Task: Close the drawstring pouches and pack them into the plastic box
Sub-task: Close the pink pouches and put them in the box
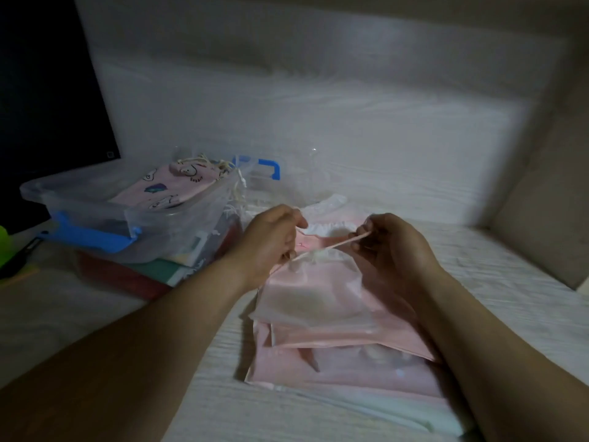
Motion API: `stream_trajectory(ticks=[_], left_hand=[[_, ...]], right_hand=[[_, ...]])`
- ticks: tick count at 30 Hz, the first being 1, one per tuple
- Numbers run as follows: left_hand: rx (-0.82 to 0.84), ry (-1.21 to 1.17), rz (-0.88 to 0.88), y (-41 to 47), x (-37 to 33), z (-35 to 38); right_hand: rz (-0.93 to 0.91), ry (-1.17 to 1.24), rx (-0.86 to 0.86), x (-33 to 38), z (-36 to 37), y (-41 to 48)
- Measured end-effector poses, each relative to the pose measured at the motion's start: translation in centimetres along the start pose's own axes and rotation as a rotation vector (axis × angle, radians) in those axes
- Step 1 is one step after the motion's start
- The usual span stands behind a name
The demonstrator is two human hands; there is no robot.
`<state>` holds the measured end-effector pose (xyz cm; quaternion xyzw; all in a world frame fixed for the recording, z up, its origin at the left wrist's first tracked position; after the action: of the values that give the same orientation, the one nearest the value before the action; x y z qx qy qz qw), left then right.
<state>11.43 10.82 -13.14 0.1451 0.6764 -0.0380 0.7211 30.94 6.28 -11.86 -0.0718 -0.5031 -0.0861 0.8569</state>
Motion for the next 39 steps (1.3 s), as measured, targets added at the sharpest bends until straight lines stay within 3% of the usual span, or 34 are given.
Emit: stream_trajectory(ticks=[4,9,14,17,19,26,32,36,39], left_hand=[[0.12,0.423,0.21,-0.6,-0.2,1.4],[0.226,0.553,0.274,-0.8,0.0,2.7],[0.157,0.417,0.162,-0.7,0.6,2.6],[0.117,0.269,0.092,-0.7,0.8,2.4],[0.088,0.158,0.07,-0.6,0.8,2.4],[0.046,0.081,0.059,-0.6,0.6,2.4],[-0.038,-0.018,-0.017,-0.4,0.9,1.4],[-0.084,-0.071,-0.003,-0.2,0.1,0.7],[-0.061,-0.252,0.056,0.3,-1.3,0.5]], right_hand=[[-0.154,-0.27,0.12,0.8,0.3,0.5],[-0.166,-0.288,0.257,0.0,1.9,0.2],[-0.152,-0.213,0.11,-0.5,1.6,0.3],[-0.196,-0.538,0.0,-0.8,0.9,0.1],[-0.211,-0.718,0.065,-1.4,1.1,-0.5],[-0.089,-0.572,0.376,-2.4,2.0,-1.4],[0.09,-0.147,0.254,-1.9,1.8,-1.5],[0.07,-0.318,0.226,-2.2,1.9,-1.4],[0.025,-0.521,0.293,-2.5,2.1,-1.3]])
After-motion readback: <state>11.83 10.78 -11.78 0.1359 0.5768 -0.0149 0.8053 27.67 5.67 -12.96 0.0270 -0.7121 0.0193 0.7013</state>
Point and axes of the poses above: each hand's wrist, its own y-axis towards the middle knuckle, its own z-axis out of the palm, x = y × z, the point moved 3 cm from there along y, towards the middle knuckle, and after that the axes turned 4 degrees about y, right-handed, at the moved point
